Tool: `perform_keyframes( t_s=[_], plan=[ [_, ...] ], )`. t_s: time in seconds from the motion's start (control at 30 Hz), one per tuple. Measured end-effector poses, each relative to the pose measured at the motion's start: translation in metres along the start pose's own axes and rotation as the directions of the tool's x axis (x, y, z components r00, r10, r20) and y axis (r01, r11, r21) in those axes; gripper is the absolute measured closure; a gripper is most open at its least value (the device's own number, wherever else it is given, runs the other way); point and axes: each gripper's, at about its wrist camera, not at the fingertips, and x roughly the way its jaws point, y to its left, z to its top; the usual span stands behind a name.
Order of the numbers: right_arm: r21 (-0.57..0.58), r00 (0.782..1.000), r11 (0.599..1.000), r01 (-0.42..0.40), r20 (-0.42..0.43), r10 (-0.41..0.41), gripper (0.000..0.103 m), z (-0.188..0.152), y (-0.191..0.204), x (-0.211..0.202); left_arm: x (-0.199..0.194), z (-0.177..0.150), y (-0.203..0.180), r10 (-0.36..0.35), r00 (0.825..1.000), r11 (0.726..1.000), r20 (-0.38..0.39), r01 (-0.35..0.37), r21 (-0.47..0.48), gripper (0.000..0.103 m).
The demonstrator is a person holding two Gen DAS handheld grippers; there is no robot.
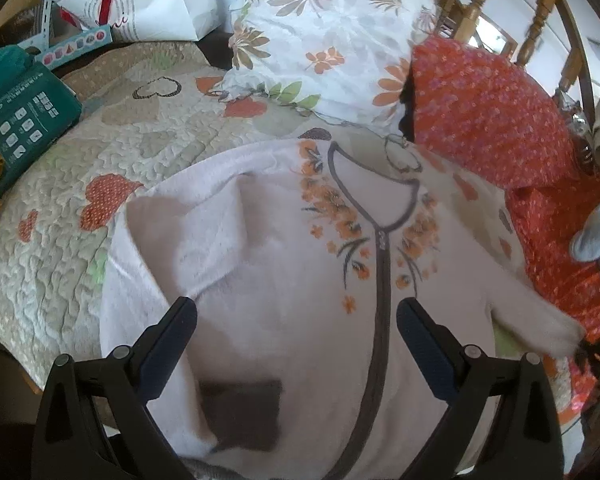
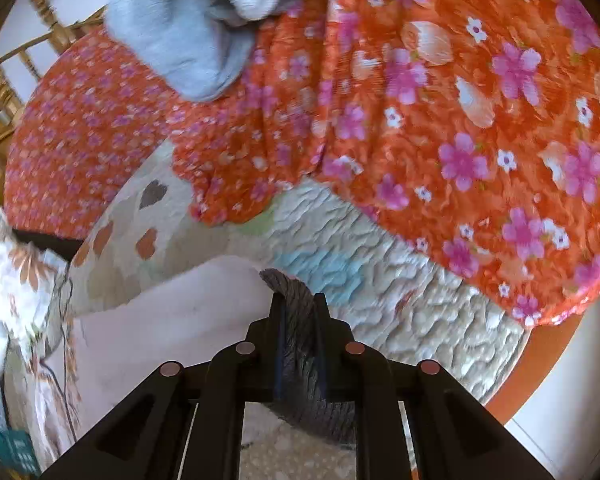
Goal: Fold small clothes
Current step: 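Carry the held cuff with the right tool across the cardigan body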
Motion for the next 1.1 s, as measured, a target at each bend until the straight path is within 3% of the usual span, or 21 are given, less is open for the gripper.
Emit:
perform_keyframes(
  t_s=[0.23, 0.33, 0.5, 0.63, 0.77, 0.97, 1.1],
  plan=[
    [-0.082, 0.991, 0.989, -0.126, -0.049, 0.123, 0.090, -0.010, 0.073, -0.001, 0.017, 0.044, 0.016, 0.025, 0.998, 1.000, 0.060, -0.026, 0.010, 0.003],
    [-0.125, 0.969, 0.964, -0.233, -0.115, 0.219, 0.090, -0.023, 0.128, 0.004, 0.023, 0.063, 0.033, 0.024, 0.996, 1.000, 0.090, -0.023, -0.010, 0.003],
    [-0.174, 0.894, 0.895, -0.412, -0.268, 0.359, 0.090, -0.068, 0.242, 0.024, 0.026, 0.084, 0.078, 0.099, 0.981, 0.992, 0.164, -0.086, -0.088, 0.003],
    [-0.197, 0.800, 0.814, -0.546, -0.412, 0.436, 0.090, -0.122, 0.349, 0.053, 0.032, 0.087, 0.124, 0.157, 0.975, 0.975, 0.159, -0.127, -0.183, 0.003],
    [-0.224, 0.725, 0.750, -0.622, -0.526, 0.444, 0.090, -0.183, 0.432, 0.081, 0.032, 0.095, 0.156, 0.083, 0.987, 0.954, 0.140, -0.038, -0.298, 0.003],
    [-0.258, 0.676, 0.725, -0.639, -0.638, 0.369, 0.089, -0.264, 0.515, 0.131, 0.020, 0.104, 0.175, 0.062, 0.983, 0.937, 0.175, 0.003, -0.349, 0.003],
    [-0.294, 0.662, 0.712, -0.638, -0.682, 0.312, 0.083, -0.306, 0.552, 0.156, 0.018, 0.105, 0.189, 0.071, 0.983, 0.923, 0.169, -0.001, -0.385, 0.003]
  ],
)
